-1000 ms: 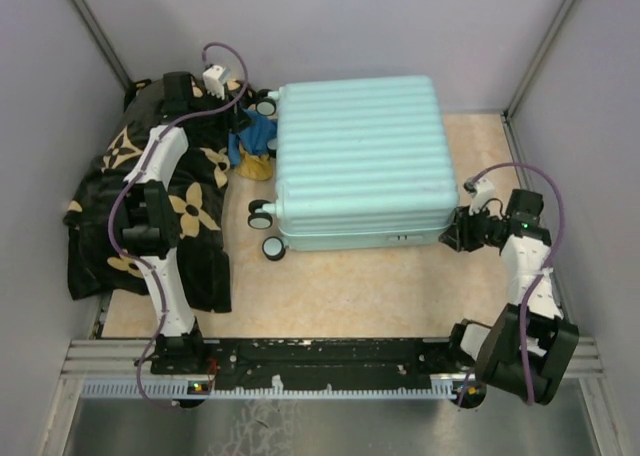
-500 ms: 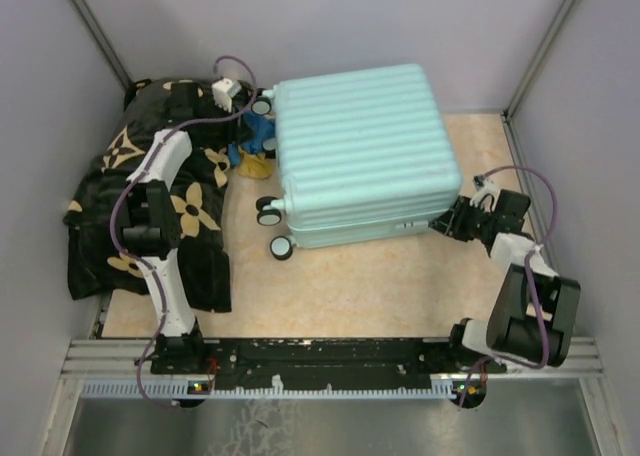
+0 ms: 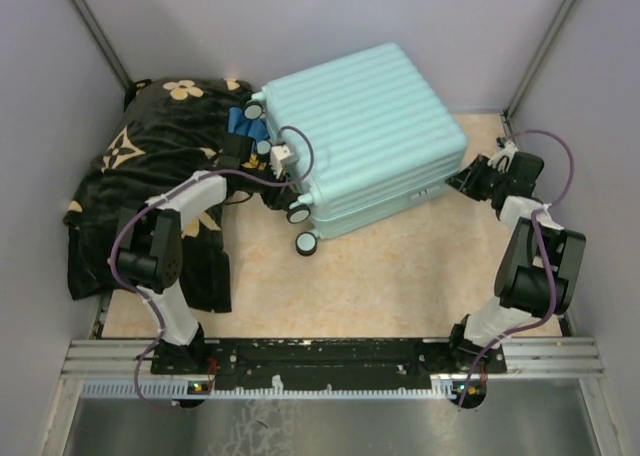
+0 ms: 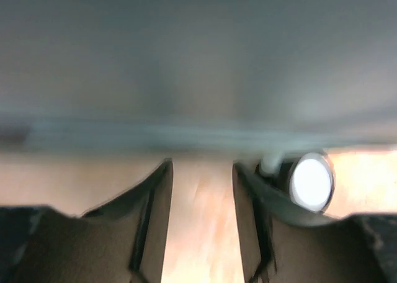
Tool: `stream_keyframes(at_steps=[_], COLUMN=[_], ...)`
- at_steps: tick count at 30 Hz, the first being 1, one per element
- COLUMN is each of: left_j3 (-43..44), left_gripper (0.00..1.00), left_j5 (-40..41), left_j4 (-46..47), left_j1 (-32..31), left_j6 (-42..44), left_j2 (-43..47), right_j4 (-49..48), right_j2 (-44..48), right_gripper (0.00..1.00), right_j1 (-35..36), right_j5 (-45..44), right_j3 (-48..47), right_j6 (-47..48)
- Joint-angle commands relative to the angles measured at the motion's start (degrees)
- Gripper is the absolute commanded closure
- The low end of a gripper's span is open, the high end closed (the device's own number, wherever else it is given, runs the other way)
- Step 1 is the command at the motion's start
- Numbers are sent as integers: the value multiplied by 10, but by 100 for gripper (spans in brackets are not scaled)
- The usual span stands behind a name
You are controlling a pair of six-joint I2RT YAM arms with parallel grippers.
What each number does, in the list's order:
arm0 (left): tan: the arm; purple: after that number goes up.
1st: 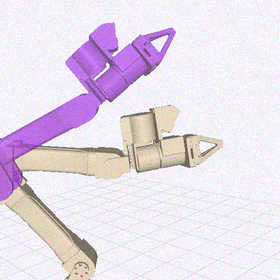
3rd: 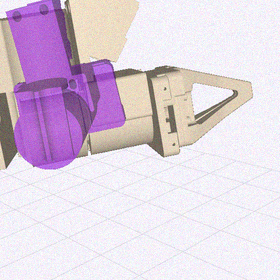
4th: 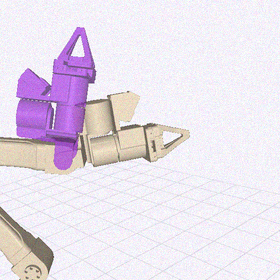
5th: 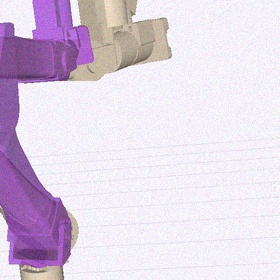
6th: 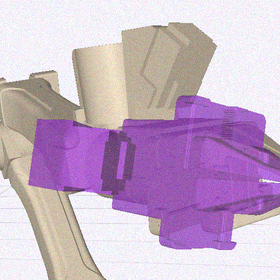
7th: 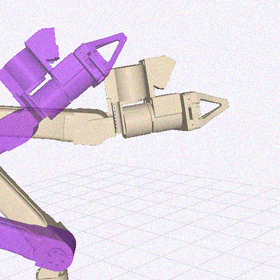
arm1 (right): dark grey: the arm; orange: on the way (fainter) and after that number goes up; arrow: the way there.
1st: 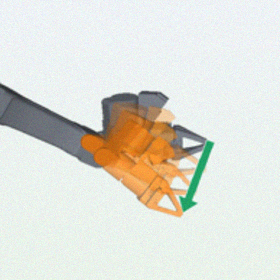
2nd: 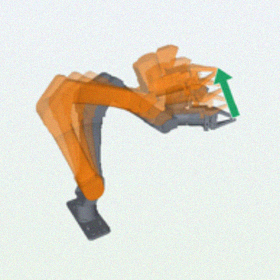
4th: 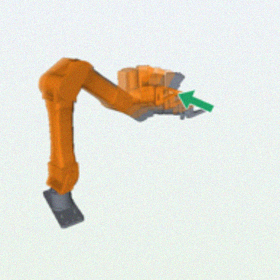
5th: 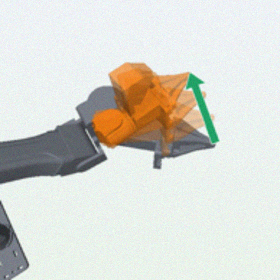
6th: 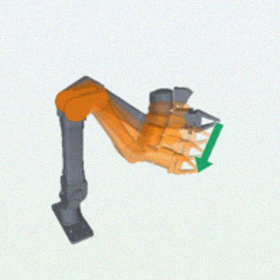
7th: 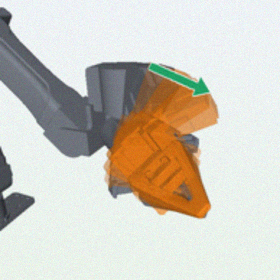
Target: Pack the luggage
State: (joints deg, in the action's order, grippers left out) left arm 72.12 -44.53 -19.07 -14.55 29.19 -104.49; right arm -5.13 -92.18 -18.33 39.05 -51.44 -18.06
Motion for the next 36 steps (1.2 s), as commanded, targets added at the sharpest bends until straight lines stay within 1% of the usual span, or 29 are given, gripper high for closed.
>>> stream_keyframes(at_steps=[1,6,9,12,14,15,17,20,23,24,26,28,29,31,32,35,36], left_j3=[-27,-40,-20,21,29,29,25,-5,-19,-17,4,40,55,92,131,234,267], left_gripper=[51,51,51,50,47,45,41,39,39,39,38,38,39,41,42,43,43], left_j5=[-47,-53,-53,-58,-64,-65,-83,-152,-188,-197,-214,-165,-145,-68,-36,41,53], left_j4=[142,270,334,329,291,252,142,16,-82,-96,-77,0,56,135,150,161,165], left_j1=[-88,-187,-235,-264,-264,-255,-220,-117,-13,14,47,58,68,85,90,94,94], left_j6=[-22,-60,-73,-77,-57,-29,26,79,148,152,109,-16,-78,-167,-184,-202,-214], left_j2=[20,-10,-37,-57,-45,-30,5,63,124,139,158,158,151,114,87,-19,-57], right_j4=[-57,24,63,95,108,116,127,136,141,141,144,157,165,180,181,175,169], right_j2=[10,34,51,66,73,76,84,95,105,108,115,121,123,131,133,132,128], right_gripper=[70,70,70,69,69,69,69,69,69,69,70,70,71,72,72,73,73], right_j1=[-48,-113,-132,-141,-143,-143,-143,-143,-142,-142,-139,-128,-120,-100,-88,-49,-38], right_j5=[11,-6,-10,-17,-22,-24,-31,-41,-42,-42,-50,-59,-63,-73,-78,-90,-90], right_j3=[-64,-72,-71,-66,-59,-58,-53,-41,-28,-22,-12,-5,-3,3,7,23,28], right_j6=[6,64,93,118,127,131,135,133,114,106,86,76,73,71,69,52,45])
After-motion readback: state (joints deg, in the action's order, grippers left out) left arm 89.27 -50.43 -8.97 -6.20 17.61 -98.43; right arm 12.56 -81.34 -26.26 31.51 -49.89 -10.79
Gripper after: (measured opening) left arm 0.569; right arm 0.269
